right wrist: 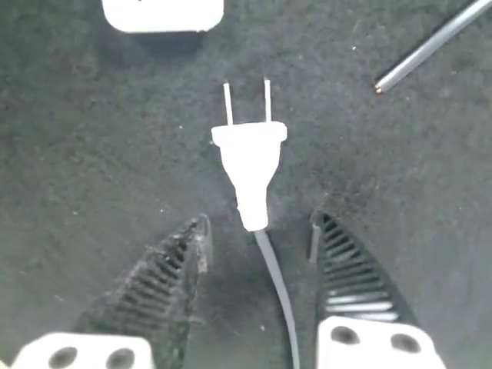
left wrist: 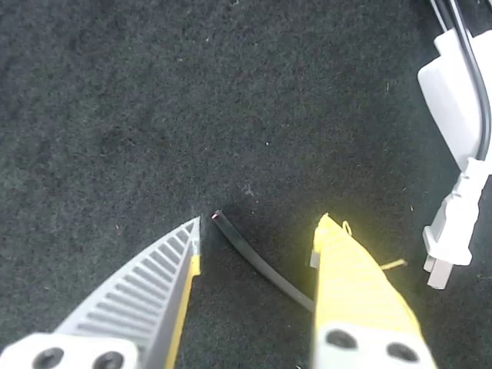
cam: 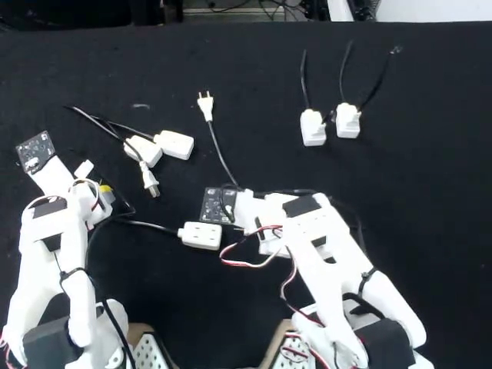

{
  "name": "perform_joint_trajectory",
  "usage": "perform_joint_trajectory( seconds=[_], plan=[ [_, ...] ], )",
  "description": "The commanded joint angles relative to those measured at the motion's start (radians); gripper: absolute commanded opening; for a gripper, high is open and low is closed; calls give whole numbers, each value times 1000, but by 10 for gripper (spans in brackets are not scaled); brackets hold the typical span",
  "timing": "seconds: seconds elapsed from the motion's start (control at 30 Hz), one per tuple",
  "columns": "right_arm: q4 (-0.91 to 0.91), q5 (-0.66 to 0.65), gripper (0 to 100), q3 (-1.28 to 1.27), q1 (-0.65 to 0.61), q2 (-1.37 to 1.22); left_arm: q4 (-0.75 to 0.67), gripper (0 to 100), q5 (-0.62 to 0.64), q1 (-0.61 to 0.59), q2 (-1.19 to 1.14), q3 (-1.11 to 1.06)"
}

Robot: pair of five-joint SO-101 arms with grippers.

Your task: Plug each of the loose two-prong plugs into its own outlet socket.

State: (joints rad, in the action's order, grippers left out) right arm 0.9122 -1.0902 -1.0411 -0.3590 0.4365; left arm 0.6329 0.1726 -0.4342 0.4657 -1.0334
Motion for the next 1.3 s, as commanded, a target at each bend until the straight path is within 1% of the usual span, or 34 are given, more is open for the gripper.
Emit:
perform_joint_trajectory(
  seconds=[0.0, 0.2, 0.3, 0.6, 0.87, 0.93, 1.03, 1.1, 1.17, 1.27],
  plan=[
    [-20, 17, 204, -10, -57, 28, -11, 241, -12, 2, 20, 13],
    [-23, 18, 203, 18, -69, 19, -9, 241, -12, 1, 20, 13],
    [-21, 18, 202, 58, -68, -41, -9, 241, -12, 1, 20, 13],
    [-20, 18, 201, 208, 20, -309, -11, 241, -12, 1, 20, 13],
    [-3, 20, 199, 268, 63, -440, -11, 241, -12, 1, 20, 13],
    [29, 20, 160, 269, 72, -435, -11, 241, -12, 2, 20, 13],
    [54, 23, 6, 268, 78, -433, -11, 241, -12, 2, 20, 13],
    [66, 25, 36, 260, 78, -435, -11, 241, -12, 2, 20, 13],
    [84, 25, 7, 254, 78, -433, -11, 241, -12, 2, 20, 13],
    [129, 26, 9, 263, 78, -430, -11, 241, -12, 2, 20, 12]
  ],
)
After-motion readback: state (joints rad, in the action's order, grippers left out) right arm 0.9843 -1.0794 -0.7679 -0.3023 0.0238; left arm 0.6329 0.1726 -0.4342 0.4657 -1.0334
